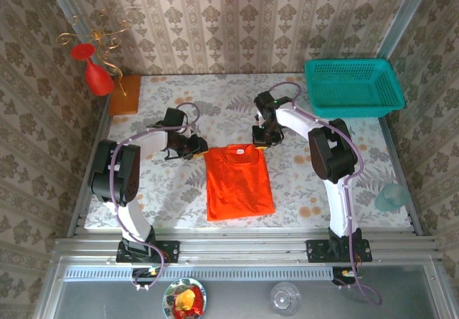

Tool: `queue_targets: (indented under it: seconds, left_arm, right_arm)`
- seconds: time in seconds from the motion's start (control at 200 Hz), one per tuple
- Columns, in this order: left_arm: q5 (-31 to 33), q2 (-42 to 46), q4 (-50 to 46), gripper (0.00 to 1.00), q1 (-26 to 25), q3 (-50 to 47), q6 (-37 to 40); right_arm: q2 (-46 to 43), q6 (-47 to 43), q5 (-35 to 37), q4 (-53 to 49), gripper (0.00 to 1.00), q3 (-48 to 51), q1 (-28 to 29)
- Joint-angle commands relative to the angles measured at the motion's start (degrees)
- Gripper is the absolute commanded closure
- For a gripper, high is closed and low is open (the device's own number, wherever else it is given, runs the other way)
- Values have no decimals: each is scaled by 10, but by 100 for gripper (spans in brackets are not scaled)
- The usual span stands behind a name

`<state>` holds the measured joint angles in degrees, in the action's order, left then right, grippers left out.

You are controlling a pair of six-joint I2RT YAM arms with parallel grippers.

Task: Fold the inside-out t-shirt

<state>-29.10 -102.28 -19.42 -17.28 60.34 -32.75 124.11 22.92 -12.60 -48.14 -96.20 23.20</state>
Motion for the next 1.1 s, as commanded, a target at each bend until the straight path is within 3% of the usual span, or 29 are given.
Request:
queue_targets:
  seconds: [0.0,0.24,0.535,0.895,1.095]
  left_arm:
    - [4,-13,-16,68,-8,23,10]
    - [7,-32,-30,68,-23,45,10]
    - [77,-31,-69,62,-25,48,22]
    - [22,-8,-9,95,-45,48,15]
    - [34,-24,-15,92,-48,64,27]
  right_arm:
    - [-21,10,6,-20,100,5,5]
    - [-21,10,6,-23,100,0,5]
    - [-18,8,11,-27,100,-3,5]
    - [-19,9,13,-27,100,-2,5]
    - [-18,11,10,-27,100,-1,5]
